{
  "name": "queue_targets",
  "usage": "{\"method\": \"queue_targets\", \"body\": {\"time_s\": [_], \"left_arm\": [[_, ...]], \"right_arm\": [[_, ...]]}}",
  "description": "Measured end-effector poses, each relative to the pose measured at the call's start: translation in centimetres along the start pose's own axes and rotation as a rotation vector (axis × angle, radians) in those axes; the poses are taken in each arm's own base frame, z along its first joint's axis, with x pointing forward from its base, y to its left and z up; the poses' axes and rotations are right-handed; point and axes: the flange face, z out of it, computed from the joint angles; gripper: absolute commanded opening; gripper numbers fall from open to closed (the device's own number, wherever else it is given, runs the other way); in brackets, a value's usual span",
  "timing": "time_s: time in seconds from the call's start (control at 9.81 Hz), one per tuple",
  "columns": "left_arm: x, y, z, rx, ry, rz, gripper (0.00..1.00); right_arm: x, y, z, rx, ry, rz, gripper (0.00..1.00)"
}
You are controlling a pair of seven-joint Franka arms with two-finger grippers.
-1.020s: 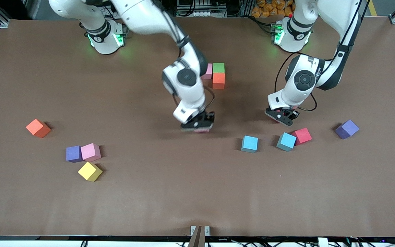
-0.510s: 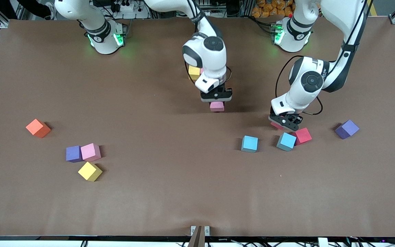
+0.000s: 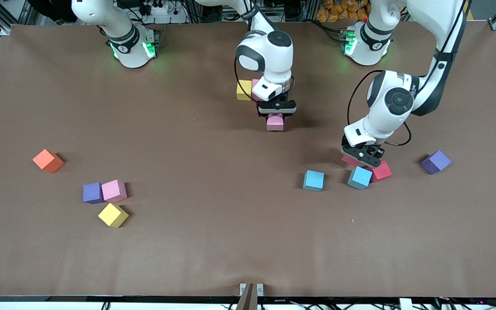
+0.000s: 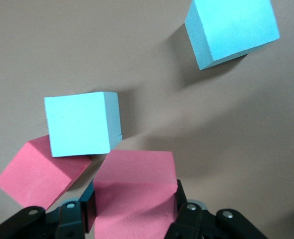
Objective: Form number 2 with 11 blocks
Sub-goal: 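Lift the pink cube with the left gripper while the right gripper withdraws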
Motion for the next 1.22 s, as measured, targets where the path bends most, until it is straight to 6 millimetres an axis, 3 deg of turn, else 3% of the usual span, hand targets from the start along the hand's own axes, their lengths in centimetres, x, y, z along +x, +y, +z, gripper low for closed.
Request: {"method": "queue_targets", "body": {"time_s": [0.61, 1.22], "left_arm": [[0.4, -2.0, -4.9, -0.022, -0.013, -0.062, 0.17], [-0.5, -3.0, -7.8, -0.035, -0.051, -0.085, 0.17]], "right_arm": [[-2.5, -0.1, 1.3, -0.028, -0.008, 0.012, 0.17], [-4.2, -0.6, 1.5, -0.033, -0.006, 0.039, 0.17]]}}
